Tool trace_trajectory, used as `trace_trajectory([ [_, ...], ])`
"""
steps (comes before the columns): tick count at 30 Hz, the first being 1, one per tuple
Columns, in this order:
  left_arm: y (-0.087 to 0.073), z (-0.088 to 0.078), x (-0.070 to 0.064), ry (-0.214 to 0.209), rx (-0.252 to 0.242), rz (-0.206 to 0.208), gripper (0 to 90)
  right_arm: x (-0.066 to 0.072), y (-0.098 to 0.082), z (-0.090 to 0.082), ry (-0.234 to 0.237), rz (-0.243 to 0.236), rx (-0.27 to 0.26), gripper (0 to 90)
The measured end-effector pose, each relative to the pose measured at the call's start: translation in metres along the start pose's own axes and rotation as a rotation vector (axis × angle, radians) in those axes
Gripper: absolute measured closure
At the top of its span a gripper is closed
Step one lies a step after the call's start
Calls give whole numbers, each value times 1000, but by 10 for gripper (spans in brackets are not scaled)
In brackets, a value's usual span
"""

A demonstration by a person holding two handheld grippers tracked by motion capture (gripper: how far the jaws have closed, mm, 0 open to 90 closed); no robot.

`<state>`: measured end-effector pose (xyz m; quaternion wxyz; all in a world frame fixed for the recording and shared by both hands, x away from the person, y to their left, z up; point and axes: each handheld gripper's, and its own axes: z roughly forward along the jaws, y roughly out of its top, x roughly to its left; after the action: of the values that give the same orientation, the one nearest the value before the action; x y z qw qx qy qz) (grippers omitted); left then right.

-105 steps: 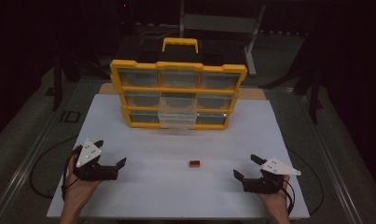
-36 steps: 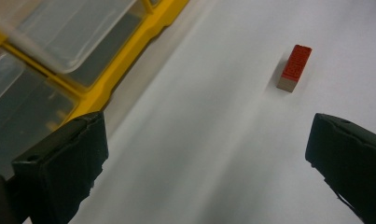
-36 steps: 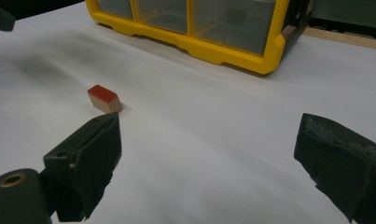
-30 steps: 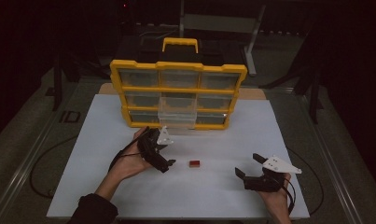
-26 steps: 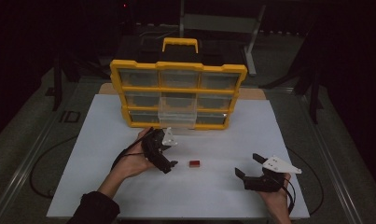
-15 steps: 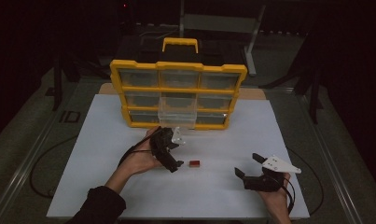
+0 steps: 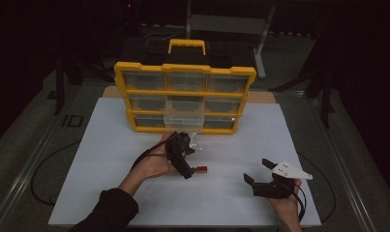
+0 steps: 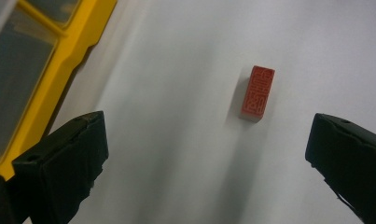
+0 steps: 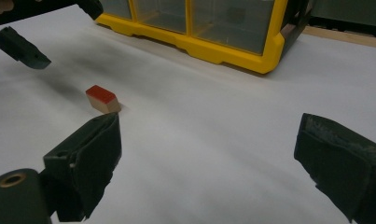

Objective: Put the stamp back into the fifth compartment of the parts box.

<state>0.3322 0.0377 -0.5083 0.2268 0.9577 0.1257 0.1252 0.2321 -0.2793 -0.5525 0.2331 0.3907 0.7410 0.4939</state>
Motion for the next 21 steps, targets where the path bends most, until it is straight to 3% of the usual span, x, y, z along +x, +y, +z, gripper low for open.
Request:
trace_trajectory([
  [21,16,23,-2,-67,37,8,0,0,0,0,2,-1,2,72],
])
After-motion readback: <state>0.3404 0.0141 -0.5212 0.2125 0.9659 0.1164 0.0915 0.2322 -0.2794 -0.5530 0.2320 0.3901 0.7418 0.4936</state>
